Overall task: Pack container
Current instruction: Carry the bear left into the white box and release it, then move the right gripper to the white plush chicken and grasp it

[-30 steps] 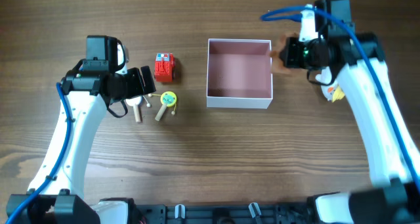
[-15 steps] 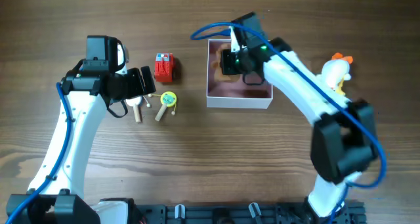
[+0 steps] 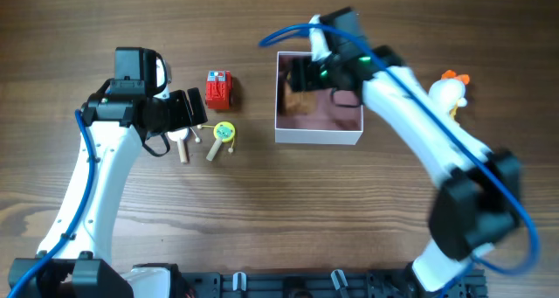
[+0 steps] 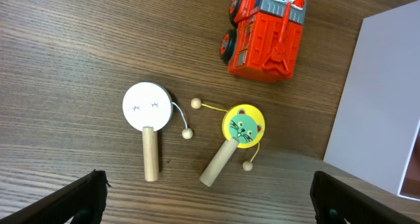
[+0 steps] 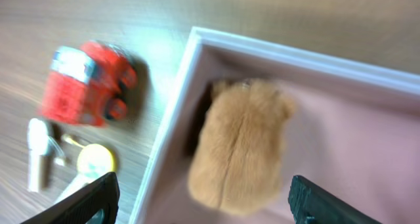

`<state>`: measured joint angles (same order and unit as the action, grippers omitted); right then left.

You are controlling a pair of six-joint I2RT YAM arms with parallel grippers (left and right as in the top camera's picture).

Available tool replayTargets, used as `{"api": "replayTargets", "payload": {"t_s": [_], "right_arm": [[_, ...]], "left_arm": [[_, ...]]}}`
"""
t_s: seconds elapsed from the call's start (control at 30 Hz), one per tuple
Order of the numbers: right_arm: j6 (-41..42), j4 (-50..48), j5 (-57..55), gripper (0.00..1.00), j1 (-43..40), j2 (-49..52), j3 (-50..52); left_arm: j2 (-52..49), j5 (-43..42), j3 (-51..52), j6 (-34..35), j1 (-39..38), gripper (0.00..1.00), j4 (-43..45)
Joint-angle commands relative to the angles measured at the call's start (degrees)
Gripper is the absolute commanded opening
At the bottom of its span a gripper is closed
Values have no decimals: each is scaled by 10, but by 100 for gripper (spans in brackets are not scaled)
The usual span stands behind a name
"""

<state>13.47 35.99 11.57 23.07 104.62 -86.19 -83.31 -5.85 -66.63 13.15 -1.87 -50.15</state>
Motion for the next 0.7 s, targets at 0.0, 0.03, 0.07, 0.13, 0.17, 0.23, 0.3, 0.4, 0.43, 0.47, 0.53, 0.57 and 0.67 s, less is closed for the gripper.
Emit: {"api": "replayTargets", "payload": {"t_s": [0.0,0.03,0.07,0.13,0.17,0.23,0.3,0.4,0.43,0.47,0.53,0.57,0.67], "right_arm": [[-38,37,-23,85,-45,-117,-21],[-46,52,-30,86,-64,-145,-21],[-48,62,-32,86,-87,-171,-21],[-48,71,-32,86,-127,-202,-21],[-49,78,-32,86,-152,-217,-21],[-56,97,-33,86,-193,-229,-21],[-58,140,-66,86,-240,-225,-18],[-21,150,-115,87,-281,-198,5],[-10,148,-137,88,-292,-185,13],[-8,148,-151,92,-299,-172,16],[-9,149,-159,92,-316,-135,16],[-9,149,-159,92,-322,-118,16],[-14,153,-159,92,-341,-51,16]], "left_arm": [[0,4,-13,-9,-1,100,0],[0,4,-13,-9,-1,100,0],[0,4,-13,-9,-1,100,0],[0,4,-13,-9,-1,100,0],[0,4,-13,-9,-1,100,0],[0,4,-13,-9,-1,100,0],[0,4,-13,-9,-1,100,0],[0,4,-13,-9,-1,100,0],[0,4,-13,-9,-1,100,0],[0,4,-13,-9,-1,100,0],[0,4,-13,-9,-1,100,0],[0,4,-13,-9,-1,100,0],[0,4,-13,-9,-1,100,0]]}}
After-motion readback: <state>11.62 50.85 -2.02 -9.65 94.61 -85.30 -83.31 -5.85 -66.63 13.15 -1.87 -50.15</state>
